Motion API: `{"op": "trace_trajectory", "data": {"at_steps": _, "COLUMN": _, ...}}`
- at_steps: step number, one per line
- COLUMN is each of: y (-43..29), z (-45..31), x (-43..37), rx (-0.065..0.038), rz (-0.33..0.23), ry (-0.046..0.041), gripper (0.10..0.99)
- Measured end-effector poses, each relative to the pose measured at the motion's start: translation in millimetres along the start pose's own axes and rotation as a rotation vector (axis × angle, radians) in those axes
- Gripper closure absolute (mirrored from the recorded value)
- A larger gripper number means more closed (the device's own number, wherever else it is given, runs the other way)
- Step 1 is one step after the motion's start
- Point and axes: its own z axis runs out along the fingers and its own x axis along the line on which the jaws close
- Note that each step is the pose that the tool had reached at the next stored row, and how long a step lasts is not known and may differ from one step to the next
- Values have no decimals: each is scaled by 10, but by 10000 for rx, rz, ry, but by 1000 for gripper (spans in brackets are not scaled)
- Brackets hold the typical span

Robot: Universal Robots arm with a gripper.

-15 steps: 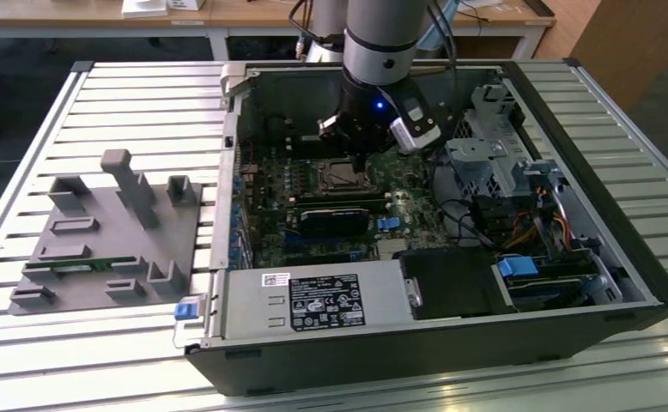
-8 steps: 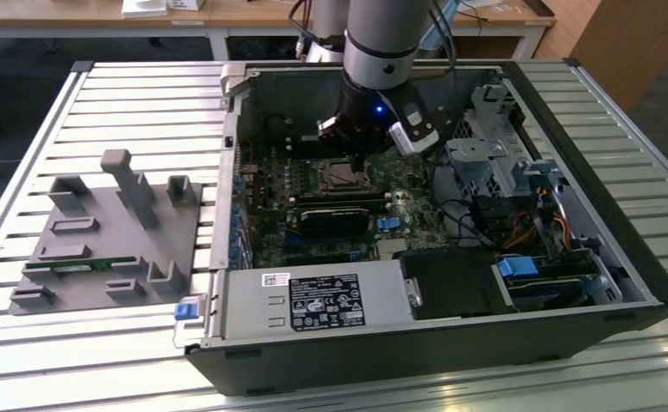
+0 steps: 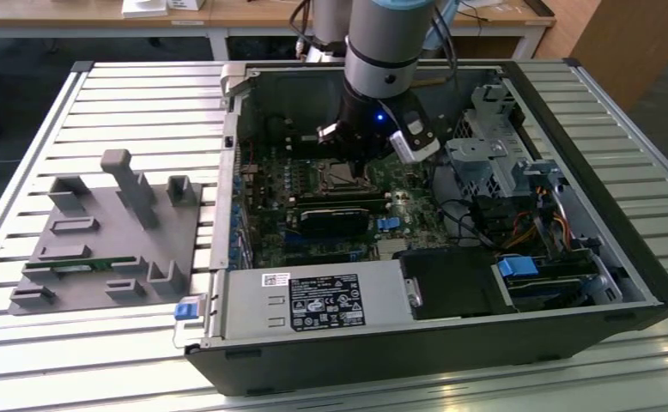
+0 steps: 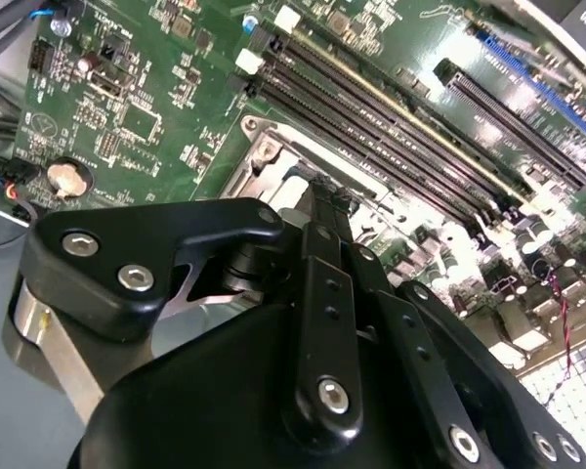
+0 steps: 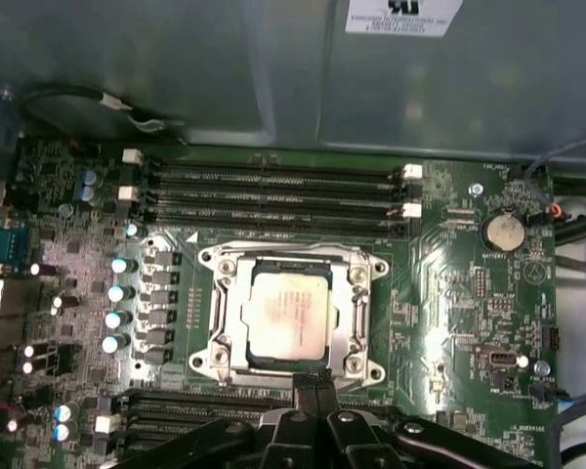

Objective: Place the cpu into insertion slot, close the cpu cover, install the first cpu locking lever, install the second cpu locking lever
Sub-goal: 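Install the second cpu locking lever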

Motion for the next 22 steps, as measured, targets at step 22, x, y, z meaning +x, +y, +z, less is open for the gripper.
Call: {"op": "trace_trajectory", "data": {"at_steps": 22, "y": -88, "z": 111, "x": 282, "rx": 0, "rz": 80, "ry": 2, "gripper": 973}}
